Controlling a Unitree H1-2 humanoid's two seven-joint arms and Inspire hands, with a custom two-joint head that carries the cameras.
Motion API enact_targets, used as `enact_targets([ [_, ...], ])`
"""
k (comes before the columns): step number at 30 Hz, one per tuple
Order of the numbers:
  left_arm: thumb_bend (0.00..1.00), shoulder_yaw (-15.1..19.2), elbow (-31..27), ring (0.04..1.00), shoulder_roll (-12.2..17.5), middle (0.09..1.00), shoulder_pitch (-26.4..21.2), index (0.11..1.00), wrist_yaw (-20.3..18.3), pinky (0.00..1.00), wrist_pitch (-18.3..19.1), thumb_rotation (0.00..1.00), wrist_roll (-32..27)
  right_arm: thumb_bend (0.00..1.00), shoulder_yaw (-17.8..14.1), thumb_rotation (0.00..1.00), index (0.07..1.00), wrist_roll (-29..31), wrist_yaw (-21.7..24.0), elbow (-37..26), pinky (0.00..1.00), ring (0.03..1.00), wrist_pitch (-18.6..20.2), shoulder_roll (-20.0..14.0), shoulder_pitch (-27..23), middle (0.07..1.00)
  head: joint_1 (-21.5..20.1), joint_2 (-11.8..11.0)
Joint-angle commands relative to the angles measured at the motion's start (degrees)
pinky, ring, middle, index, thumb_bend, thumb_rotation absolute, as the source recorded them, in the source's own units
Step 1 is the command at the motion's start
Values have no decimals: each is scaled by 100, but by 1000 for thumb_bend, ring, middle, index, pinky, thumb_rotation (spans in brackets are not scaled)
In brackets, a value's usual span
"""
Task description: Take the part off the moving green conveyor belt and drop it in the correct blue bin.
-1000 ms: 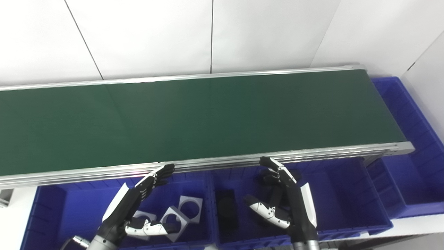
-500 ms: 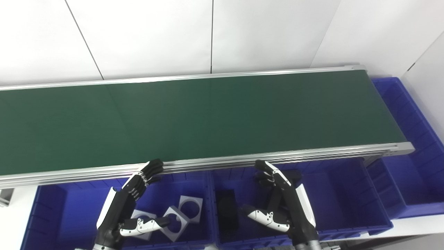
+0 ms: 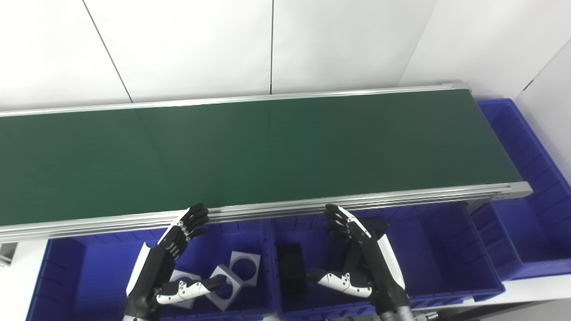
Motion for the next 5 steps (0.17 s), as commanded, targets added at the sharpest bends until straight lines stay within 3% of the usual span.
enact_targets([
  [1,876,36,-86,865,-2,880,-13,885,84,817,-250,290,20,803,7,432,868,15,-1,-178,715,775,-59,46,19,834,-14,-21],
  [5,866,47,-45,867,-5,885,-13,886,50,809,-247,287,11,786,-23,425,867,38,-30,-110,713,771,-72,65,39,830,249,-136],
])
